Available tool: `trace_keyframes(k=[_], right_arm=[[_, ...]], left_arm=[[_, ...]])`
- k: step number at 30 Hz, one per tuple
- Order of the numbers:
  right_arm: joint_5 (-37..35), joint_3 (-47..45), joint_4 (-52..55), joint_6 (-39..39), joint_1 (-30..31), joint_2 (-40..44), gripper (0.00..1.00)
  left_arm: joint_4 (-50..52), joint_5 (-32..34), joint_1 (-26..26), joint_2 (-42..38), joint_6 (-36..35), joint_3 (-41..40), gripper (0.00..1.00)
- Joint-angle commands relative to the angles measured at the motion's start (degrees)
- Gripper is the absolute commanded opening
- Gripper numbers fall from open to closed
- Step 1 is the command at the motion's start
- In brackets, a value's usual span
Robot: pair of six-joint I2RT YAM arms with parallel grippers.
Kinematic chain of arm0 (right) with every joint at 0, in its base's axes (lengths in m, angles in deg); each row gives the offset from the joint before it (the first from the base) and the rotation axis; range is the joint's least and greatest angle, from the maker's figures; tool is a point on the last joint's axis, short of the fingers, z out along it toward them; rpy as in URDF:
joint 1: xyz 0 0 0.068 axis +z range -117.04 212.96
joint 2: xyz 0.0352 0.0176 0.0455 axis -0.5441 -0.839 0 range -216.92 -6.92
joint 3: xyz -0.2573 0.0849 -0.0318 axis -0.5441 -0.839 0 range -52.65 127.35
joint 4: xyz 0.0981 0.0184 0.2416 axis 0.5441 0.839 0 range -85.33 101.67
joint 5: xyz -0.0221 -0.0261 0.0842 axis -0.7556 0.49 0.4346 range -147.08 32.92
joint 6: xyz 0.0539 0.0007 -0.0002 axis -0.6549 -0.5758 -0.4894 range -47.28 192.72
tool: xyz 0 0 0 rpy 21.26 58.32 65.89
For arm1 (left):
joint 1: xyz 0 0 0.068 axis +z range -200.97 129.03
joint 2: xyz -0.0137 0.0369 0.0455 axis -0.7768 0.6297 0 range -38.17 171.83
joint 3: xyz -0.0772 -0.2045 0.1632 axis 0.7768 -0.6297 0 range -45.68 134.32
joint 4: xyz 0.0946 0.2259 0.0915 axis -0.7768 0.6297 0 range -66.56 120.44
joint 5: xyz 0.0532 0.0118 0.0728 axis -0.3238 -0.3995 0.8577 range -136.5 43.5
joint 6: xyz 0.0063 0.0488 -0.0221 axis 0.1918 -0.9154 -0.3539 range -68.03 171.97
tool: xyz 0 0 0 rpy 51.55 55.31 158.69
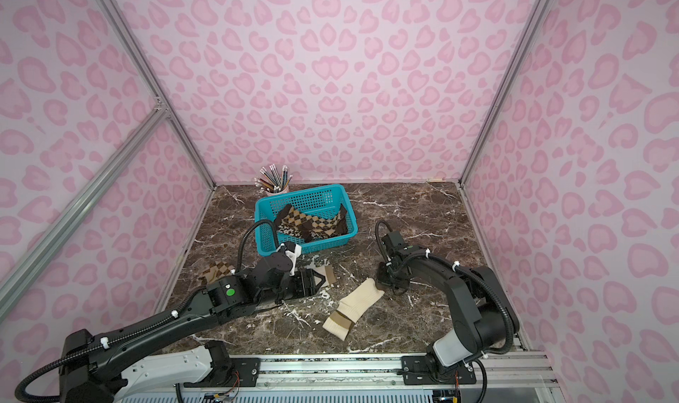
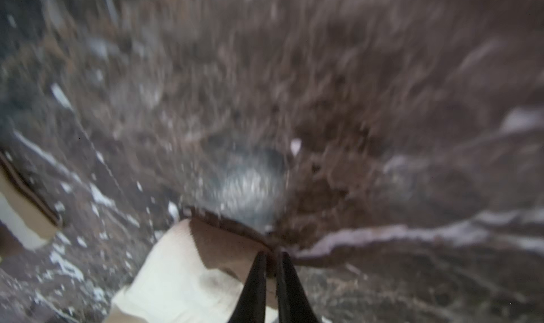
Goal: Place the socks together as a pair
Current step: Flatten out the sock at the center of the board.
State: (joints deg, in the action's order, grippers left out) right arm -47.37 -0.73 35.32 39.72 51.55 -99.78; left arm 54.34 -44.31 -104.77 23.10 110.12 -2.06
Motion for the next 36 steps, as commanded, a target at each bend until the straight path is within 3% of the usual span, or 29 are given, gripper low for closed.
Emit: trace_keyframes(k=[1,6,10,14,17,20,25,36], right_arm=[[-2.6,6.8,-2.5,2.6,-1.7,-5.6,0.13],[-0.7,15.8,-3.5,3.7,-8.3,-11.8,0.12],[5.0,17.7,-2.1,9.3,-9.1,-6.1,0.2],[20.0,7.1,-0.6,12.5,-8.2,6.4,0.33],[27.0,-3.0,0.5,14.2,-2.2,16.9,0.42],[31.9,-14.0,-4.9,10.7,4.5,26.7,0.49],[30.8,-24.8,-14.9,3.3,10.0,33.0,0.51],[26.2,-25.4,-18.4,4.4,16.9,24.1,0.48]], left_arm=[[0.6,1.8,0.0,-1.4,0.8,-0.5,0.7],[0.7,1.4,0.0,-3.0,0.8,-1.8,0.71],[2.1,1.6,0.1,-3.6,0.2,-2.1,0.71],[1.8,1.5,0.4,-3.9,0.0,-2.2,0.72],[0.5,0.6,0.8,-3.4,-0.2,-2.5,0.73],[-0.5,-1.5,1.6,-1.3,-0.5,-2.7,0.75],[-1.3,-4.3,1.8,2.6,-1.6,-1.8,0.75],[-0.5,-2.8,1.8,-0.3,-0.4,-3.6,0.75]])
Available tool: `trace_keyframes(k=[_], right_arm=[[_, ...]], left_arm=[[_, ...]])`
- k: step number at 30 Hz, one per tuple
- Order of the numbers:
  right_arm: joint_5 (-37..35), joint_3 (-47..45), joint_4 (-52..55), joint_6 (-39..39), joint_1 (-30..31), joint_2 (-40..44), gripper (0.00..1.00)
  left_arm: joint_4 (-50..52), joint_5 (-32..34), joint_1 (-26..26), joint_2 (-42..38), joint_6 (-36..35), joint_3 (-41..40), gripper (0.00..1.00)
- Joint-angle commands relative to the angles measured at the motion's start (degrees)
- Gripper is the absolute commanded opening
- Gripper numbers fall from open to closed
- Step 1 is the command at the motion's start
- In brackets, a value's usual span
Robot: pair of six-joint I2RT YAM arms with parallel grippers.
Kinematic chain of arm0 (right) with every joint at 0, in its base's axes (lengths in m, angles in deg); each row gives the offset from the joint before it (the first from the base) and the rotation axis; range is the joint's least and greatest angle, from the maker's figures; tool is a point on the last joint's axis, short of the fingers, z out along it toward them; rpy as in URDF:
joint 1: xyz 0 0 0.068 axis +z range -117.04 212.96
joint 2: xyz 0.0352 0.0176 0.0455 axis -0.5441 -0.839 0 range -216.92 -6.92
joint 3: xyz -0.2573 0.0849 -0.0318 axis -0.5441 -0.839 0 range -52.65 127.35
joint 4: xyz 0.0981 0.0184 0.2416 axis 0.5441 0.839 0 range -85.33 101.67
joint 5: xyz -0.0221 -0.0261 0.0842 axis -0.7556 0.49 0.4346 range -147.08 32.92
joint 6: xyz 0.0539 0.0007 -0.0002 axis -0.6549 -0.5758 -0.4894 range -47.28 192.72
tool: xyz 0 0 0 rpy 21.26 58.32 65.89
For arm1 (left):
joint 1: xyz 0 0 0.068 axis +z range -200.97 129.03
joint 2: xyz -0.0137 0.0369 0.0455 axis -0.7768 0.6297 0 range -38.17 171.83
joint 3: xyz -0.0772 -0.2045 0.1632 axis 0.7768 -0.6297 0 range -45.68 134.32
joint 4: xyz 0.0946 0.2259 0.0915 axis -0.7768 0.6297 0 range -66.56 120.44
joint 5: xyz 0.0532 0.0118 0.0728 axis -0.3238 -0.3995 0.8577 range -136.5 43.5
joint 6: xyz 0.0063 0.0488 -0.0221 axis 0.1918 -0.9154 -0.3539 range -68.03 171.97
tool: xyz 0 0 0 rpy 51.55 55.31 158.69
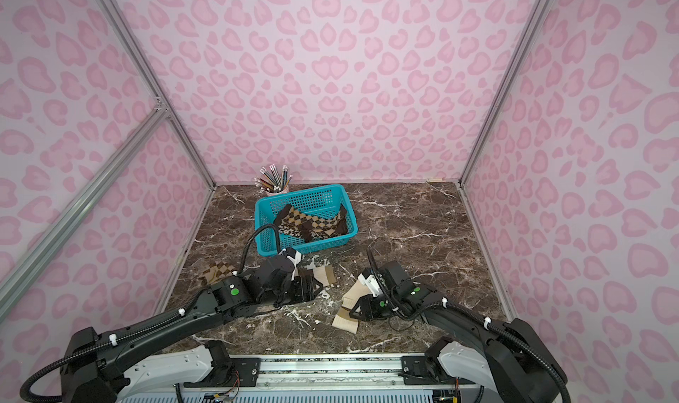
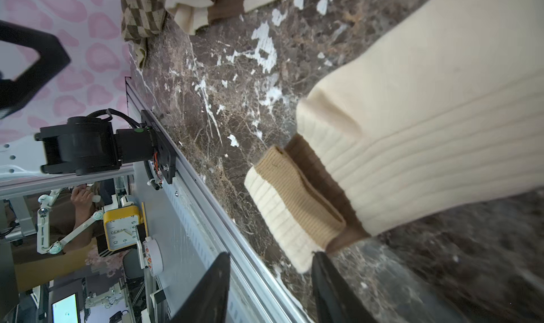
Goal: Place the socks together as a pair
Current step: Flatten out the sock at the center of the board.
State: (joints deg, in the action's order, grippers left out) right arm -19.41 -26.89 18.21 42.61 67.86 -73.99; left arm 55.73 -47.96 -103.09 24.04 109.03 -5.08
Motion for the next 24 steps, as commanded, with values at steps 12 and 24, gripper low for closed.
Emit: trace_keyframes(k=[12,24], right_arm=[[-5.9,2.8,-2.1,3.0,2.1,-7.3,0.41],[-6.1,3.5,-4.3,2.6,4.7,-10.7,0.3]], left_arm=[[0.7,3.2,0.1,-7.6,3.9,-3.5,0.75],[1.9,4.0,0.2,-9.4,4.2,-4.3,0.75]])
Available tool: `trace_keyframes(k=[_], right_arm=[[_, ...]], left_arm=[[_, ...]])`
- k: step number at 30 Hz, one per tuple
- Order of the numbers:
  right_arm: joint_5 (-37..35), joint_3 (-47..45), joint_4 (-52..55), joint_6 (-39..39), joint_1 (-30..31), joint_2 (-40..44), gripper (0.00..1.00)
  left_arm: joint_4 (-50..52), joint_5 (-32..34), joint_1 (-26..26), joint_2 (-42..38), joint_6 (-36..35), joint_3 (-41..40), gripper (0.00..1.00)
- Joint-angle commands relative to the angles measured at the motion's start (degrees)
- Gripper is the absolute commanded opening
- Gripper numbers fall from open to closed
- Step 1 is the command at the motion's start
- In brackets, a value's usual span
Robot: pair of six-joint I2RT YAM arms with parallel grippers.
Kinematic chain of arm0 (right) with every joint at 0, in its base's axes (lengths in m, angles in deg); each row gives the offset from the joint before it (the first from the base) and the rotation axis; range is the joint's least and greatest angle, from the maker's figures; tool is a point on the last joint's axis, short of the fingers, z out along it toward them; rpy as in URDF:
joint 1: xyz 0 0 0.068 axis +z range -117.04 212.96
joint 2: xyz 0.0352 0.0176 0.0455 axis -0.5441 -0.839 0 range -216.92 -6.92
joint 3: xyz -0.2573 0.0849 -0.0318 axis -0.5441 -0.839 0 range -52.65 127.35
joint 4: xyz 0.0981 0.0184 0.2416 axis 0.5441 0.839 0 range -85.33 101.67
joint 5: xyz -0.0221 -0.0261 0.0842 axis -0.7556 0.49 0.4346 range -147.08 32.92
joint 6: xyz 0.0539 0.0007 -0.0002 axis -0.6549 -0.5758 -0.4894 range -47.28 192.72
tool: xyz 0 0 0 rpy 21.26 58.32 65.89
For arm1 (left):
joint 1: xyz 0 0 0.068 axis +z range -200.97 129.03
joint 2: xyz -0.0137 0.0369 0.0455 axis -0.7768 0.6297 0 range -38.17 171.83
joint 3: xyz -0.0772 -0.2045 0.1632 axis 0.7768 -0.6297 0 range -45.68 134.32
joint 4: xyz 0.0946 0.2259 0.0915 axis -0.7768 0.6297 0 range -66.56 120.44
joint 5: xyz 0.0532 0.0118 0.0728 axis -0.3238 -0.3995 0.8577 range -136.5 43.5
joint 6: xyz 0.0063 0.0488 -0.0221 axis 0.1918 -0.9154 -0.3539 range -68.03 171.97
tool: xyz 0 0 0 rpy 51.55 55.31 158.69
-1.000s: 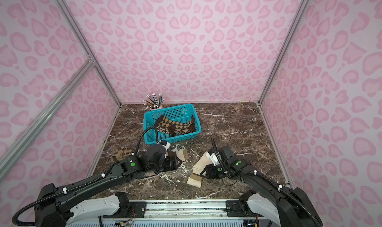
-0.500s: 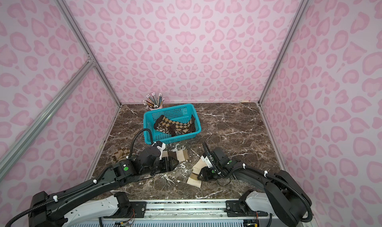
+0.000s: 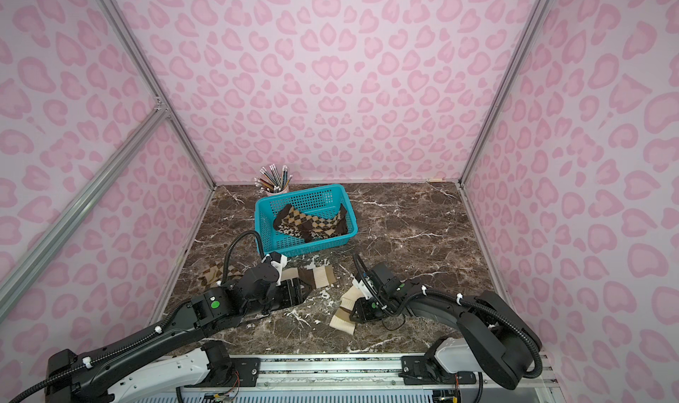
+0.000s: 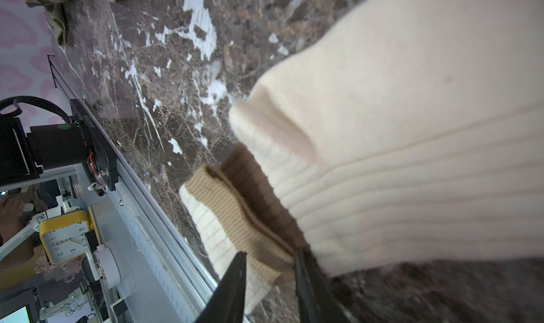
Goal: Place the socks together as a pair
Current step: Flatten out the sock at the center of the board.
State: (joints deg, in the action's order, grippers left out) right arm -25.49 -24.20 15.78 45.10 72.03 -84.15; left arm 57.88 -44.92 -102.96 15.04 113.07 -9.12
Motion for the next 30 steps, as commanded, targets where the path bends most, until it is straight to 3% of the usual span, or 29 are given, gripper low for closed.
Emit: trace_keyframes(k=[1,7,14,15,17,21,25,30], right_arm=[[0.3,0.8,-2.4,0.0,0.8,-0.8,0.26],[0.8,1.3,-4.3,-1.2,1.6,-1.2,0.01],[2.7,4.4,-1.9,0.4,1.7,2.9,0.0],[2.2,5.4,-0.1,1.3,1.4,3.6,0.01],[1.5,6.4,2.6,1.8,-0.8,5.0,0.2],[-4.3,8.5,9.3,2.9,-11.0,6.2,0.44],[-11.9,12.0,13.5,6.0,-18.6,2.6,0.5],[-15.2,15.7,13.3,10.8,-20.3,-4.6,0.5]], left_arm=[[-0.2,1.0,0.0,-0.5,0.1,-0.3,0.75],[0.1,1.3,0.0,-1.4,0.3,-0.8,0.75],[0.2,1.6,0.0,-2.1,0.6,-1.5,0.75],[0.1,1.5,0.1,-2.1,0.6,-1.5,0.75],[0.1,1.5,0.1,-2.2,0.6,-1.7,0.75],[0.0,1.5,0.1,-2.6,0.8,-2.1,0.75],[-0.4,1.5,0.1,-2.6,0.7,-2.3,0.75],[-0.2,1.4,0.1,-2.1,0.3,-1.9,0.75]])
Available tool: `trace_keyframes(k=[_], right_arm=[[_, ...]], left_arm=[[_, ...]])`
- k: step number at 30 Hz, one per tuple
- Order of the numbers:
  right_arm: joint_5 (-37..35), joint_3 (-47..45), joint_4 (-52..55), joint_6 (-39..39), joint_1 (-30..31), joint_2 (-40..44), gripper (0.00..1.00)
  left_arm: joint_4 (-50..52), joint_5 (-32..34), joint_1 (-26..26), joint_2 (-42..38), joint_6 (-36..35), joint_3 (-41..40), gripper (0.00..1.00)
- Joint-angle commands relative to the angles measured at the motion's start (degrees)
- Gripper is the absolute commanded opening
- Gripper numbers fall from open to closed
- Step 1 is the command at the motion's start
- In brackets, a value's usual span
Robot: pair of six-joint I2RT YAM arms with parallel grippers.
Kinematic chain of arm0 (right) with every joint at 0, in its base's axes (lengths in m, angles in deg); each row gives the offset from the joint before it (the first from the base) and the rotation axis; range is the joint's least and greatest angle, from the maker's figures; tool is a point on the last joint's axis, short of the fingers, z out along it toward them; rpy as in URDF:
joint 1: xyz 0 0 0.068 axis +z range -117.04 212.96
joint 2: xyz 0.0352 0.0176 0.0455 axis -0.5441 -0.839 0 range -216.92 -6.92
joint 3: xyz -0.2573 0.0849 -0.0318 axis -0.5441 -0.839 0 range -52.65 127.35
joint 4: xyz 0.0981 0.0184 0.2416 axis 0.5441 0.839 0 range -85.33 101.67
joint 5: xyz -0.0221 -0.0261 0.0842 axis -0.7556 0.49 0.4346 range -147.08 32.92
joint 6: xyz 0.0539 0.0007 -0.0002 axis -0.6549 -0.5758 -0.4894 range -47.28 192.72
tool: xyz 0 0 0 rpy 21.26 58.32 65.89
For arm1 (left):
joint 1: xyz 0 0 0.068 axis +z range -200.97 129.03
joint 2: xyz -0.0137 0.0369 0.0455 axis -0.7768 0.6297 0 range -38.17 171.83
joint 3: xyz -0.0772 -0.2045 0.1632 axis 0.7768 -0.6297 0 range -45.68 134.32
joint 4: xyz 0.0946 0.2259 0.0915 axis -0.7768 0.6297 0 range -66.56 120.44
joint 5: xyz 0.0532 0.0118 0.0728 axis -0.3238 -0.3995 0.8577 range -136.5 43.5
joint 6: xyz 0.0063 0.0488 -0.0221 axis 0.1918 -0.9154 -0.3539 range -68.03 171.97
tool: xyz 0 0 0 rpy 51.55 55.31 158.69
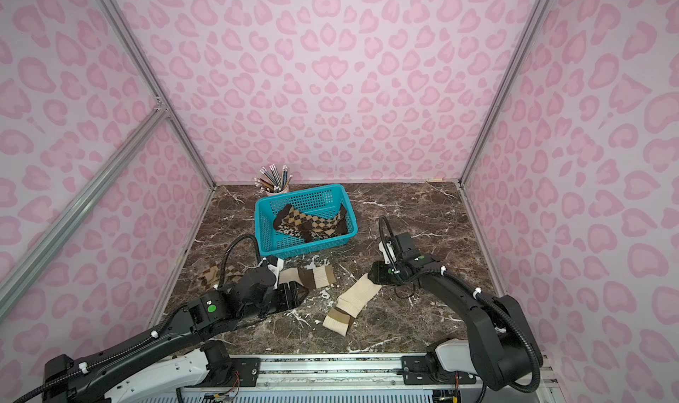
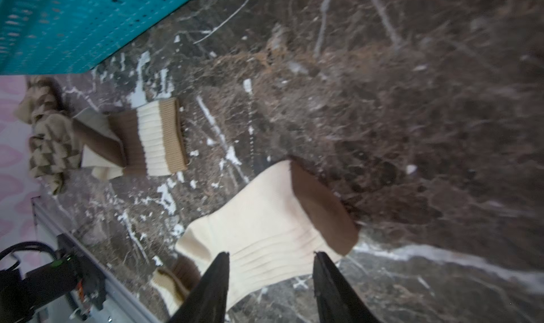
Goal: Place the socks together as a pair
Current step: Flatten out the sock at the center of the board.
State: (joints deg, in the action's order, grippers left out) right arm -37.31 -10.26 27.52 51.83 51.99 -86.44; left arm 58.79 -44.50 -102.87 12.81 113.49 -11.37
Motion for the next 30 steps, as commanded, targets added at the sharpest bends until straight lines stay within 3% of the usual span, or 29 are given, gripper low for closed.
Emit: trace_keyframes(k=[1,6,11,13,23,30], right_arm=[[-3.3,2.0,1.0,4.8,-0.3,-3.4,0.5],[-4.1,2.2,-0.7,6.7,-0.3,-7.9,0.42],[-3.9,1.0,-1.9,7.6,-0.3,-8.6,0.07],[-4.2,1.4,-1.6,7.4,0.0,-6.2,0.0],[0.5,14.4,9.8,7.3,5.3,13.8,0.0],[3.8,22.0,16.3,3.8,6.8,17.7,0.0]], left_arm=[[-0.8,1.0,0.0,0.0,0.0,0.4,0.75],[0.1,1.7,0.0,-1.2,0.3,0.2,0.75],[0.8,2.2,0.1,-3.1,1.3,-0.9,0.75],[1.1,2.4,0.1,-3.6,1.6,-1.3,0.75],[-0.1,2.8,0.5,-4.2,2.2,-1.8,0.75],[-2.3,2.0,0.6,-0.7,0.6,-0.7,0.75]])
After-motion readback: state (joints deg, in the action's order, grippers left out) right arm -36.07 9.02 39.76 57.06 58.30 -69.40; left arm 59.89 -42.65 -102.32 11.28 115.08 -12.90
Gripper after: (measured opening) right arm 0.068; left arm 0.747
